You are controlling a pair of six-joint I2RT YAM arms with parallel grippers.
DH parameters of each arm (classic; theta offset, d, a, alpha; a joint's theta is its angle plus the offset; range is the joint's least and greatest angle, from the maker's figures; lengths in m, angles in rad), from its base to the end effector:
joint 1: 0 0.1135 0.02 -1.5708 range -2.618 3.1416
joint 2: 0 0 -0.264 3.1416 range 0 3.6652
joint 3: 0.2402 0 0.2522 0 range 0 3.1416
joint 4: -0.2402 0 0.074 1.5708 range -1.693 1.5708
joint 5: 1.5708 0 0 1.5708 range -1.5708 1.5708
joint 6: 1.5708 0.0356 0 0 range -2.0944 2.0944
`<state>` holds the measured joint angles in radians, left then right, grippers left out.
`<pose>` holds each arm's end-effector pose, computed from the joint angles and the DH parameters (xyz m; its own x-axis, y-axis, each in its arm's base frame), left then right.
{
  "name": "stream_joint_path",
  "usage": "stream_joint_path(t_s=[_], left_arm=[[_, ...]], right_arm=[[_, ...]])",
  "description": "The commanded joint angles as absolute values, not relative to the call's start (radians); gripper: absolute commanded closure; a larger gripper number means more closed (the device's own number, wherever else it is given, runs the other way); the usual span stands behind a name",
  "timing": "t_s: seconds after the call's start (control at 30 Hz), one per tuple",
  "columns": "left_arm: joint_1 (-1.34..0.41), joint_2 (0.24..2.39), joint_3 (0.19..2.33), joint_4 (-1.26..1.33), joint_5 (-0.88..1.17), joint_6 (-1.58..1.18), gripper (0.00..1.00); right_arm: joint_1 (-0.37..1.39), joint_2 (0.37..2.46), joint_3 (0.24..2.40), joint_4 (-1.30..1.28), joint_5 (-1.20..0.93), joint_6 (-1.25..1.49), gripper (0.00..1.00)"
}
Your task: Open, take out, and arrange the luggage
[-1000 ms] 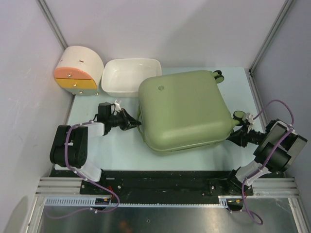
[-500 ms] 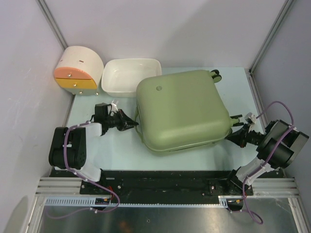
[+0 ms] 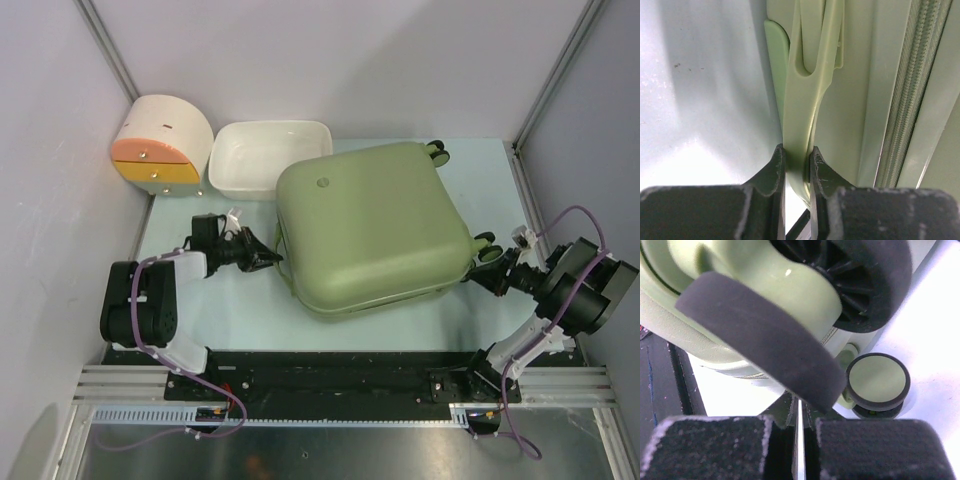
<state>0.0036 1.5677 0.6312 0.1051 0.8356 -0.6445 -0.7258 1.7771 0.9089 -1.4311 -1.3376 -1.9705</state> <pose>0.2787 -0.0254 0.1434 -0.8895 -0.4062 -0.2094 -0.0463 0.5360 -0.8429 0.1901 -0.1224 0.1624 -0.3704 0.0441 -0.9278 -0.7623 0.5563 0.3308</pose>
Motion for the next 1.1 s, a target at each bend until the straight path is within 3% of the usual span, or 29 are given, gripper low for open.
stream_joint_path(t_s=[0.0, 0.3, 1.07], left_arm=[[0.104, 1.612, 0.670, 0.075, 0.603, -0.528, 1.00], [0.101, 1.652, 0.718, 0.068, 0.607, -0.499, 1.00], [0.041, 1.706, 0.805, 0.057, 0.646, -0.453, 1.00]], right_arm=[[-0.752, 1.795, 1.015, -1.519, -1.635, -2.554, 1.00], [-0.695, 1.850, 1.066, -1.520, -1.649, -2.622, 1.00], [-0.427, 2.109, 1.436, -1.520, -1.647, -2.580, 1.00]])
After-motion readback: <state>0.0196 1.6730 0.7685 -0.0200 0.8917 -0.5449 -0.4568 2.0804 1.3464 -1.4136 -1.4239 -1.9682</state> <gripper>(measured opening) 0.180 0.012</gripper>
